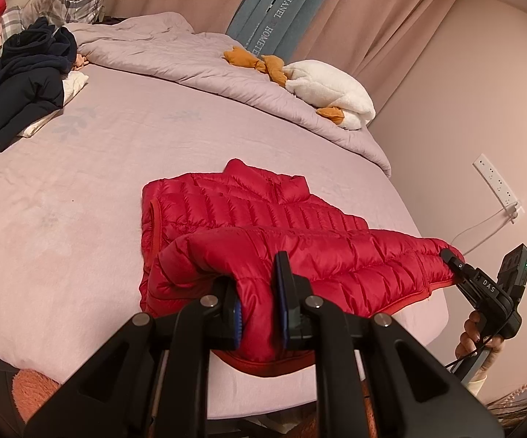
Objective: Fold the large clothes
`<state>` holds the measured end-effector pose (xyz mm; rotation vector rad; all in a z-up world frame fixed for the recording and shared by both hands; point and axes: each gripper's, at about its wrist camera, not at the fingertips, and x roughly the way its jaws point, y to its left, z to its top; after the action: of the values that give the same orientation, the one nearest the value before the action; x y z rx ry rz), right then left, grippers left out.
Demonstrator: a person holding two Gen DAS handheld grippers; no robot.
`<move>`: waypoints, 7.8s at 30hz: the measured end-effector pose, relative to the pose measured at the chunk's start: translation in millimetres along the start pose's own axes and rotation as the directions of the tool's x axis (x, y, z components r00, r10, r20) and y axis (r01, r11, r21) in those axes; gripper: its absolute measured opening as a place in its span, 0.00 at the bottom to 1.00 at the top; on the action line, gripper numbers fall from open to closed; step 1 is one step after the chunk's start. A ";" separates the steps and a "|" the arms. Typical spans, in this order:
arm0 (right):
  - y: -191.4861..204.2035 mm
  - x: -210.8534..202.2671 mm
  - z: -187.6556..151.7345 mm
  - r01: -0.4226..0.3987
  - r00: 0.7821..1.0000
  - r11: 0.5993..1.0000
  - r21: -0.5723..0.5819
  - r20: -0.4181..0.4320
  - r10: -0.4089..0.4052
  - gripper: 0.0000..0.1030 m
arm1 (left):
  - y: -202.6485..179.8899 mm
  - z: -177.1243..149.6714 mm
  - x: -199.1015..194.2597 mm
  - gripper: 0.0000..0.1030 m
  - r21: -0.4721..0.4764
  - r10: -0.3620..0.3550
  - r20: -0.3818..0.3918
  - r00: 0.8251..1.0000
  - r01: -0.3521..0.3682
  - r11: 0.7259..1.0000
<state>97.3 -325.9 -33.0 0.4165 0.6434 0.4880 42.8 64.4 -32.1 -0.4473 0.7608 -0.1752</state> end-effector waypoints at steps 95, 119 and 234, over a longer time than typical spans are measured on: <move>-5.7 7.7 5.4 -0.001 0.999 0.999 -0.035 0.046 0.003 0.17 | -17.6 -9.5 -9.9 0.14 -0.052 0.080 0.074 0.994 -0.077 0.996; -8.7 -17.1 -8.2 -0.016 0.992 0.997 -0.072 0.125 0.025 0.17 | -18.4 -32.5 -27.1 0.14 -0.066 0.090 0.141 0.986 -0.081 0.995; -80.7 211.4 63.8 0.319 0.911 0.947 -0.020 -0.268 -0.313 0.09 | 95.1 96.0 231.1 0.26 0.013 0.273 -0.146 0.951 -0.274 0.962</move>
<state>310.2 -288.9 -125.7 0.2618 0.9621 0.2270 274.6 108.6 -158.5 -0.3335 0.9598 0.0554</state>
